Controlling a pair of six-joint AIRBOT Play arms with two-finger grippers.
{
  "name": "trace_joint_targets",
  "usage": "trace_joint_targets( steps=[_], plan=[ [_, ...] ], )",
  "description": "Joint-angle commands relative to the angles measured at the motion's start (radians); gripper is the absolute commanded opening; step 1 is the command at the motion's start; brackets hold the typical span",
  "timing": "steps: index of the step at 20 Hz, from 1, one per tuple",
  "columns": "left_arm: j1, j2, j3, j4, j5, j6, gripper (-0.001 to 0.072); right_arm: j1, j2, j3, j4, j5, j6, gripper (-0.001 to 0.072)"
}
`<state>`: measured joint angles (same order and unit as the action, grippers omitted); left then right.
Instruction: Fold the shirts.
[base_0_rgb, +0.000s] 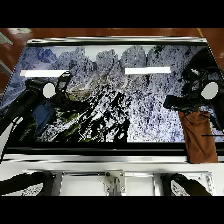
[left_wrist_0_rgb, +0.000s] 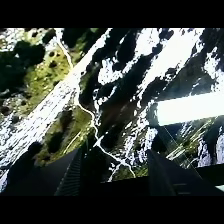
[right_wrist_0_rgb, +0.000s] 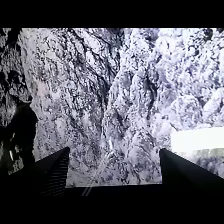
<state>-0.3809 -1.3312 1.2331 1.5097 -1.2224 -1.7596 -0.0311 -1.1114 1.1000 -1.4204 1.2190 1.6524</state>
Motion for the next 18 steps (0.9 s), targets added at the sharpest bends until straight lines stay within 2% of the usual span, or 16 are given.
trace_joint_targets(
  steps=[1, 11, 15, 18],
  plan=[
    [0.0, -0.001, 0.0, 0.0, 0.0, 0.0, 0.0484, 0.001, 0.0, 0.001, 0.0, 0.0, 0.0, 0.0683],
    [0.0, -0.001, 0.0, 0.0, 0.0, 0.0, 0.0484, 0.001, 0.0, 0.001, 0.0, 0.0, 0.0, 0.0683],
    [0.0, -0.001, 0.0, 0.0, 0.001, 0.0, 0.0484, 0.001, 0.0, 0.001, 0.008, -0.067, 0.009, 0.0683],
    [0.0, -0.001, 0.0, 0.0, 0.085, 0.0, 0.0484, 0.001, 0.0, 0.001, 0.03, -0.078, 0.013, 0.0683]
  ],
)
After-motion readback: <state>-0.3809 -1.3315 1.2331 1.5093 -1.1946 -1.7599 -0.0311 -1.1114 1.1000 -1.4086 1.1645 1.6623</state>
